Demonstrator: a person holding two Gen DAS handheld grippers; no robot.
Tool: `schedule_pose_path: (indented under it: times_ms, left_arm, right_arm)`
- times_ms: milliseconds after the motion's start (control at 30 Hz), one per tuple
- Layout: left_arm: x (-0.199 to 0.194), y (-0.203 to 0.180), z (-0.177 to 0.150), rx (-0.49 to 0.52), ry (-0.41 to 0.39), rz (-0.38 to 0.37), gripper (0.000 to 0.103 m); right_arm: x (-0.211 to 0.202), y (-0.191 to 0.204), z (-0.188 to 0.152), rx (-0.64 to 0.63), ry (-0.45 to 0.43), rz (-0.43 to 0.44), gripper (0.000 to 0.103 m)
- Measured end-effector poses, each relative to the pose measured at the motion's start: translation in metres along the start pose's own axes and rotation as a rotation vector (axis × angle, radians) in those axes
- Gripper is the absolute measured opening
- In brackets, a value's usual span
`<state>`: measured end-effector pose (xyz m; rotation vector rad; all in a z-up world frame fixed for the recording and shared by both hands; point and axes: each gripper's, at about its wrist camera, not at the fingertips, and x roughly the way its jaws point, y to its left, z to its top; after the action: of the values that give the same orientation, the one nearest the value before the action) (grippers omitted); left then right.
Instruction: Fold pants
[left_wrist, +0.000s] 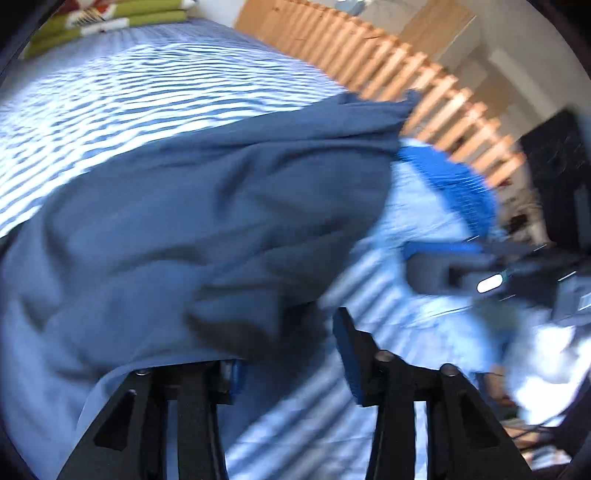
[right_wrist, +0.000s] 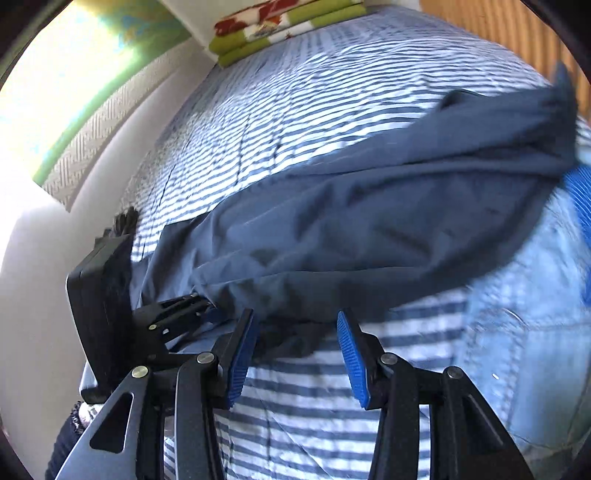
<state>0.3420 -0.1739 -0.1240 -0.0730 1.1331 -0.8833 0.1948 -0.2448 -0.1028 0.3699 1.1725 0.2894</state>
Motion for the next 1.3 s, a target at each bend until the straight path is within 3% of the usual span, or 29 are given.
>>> schedule_pose_path:
  times_ms: [133,300,500,700,767,800,900,1000,1067,1167,1300]
  left_arm:
    - [-0.019,-0.009,0.018,-0.033,-0.023,-0.118,0.04]
    - [-0.02,0.004,0.035,-0.103,-0.011,-0.12,0.04]
    - [-0.02,0.008,0.038,-0.145,-0.02,-0.136,0.04]
    - [-0.034,0.019,0.036,-0.168,-0.044,-0.127,0.04]
    - [-0.042,0.025,0.032,-0.179,-0.051,-0.124,0.04]
    - [-0.049,0.026,0.027,-0.18,-0.053,-0.12,0.04]
    - [-0.073,0.023,0.0,-0.151,-0.082,-0.104,0.04]
    - [-0.115,0.021,-0.054,-0.098,-0.106,-0.006,0.04]
    - [-0.144,0.029,-0.085,-0.117,-0.126,0.054,0.04]
    - [-0.205,0.062,-0.139,-0.216,-0.19,0.197,0.042]
    - [-0.285,0.13,-0.203,-0.44,-0.274,0.415,0.043]
  right_arm:
    - [-0.01,-0.012,-0.011,-0.016,-0.023,-0.032,0.041]
    - [0.005,-0.013,-0.031,-0.035,-0.001,-0.031,0.041]
    - [0.04,0.025,-0.041,-0.143,-0.028,-0.14,0.041]
    - [0.072,0.026,-0.022,-0.038,-0.053,-0.193,0.041]
    - [0.081,0.014,-0.016,0.039,-0.043,-0.194,0.03]
    - [0.087,0.007,-0.014,0.071,-0.021,-0.201,0.009]
    - [0.085,-0.002,-0.018,0.107,0.005,-0.187,0.003]
    - [0.059,0.009,-0.028,0.033,-0.028,-0.222,0.002]
    - [0.032,0.014,-0.034,0.001,-0.048,-0.23,0.002]
    - [-0.004,0.017,-0.042,-0.008,-0.093,-0.235,0.002]
    - [-0.008,0.013,-0.055,-0.04,-0.092,-0.359,0.002]
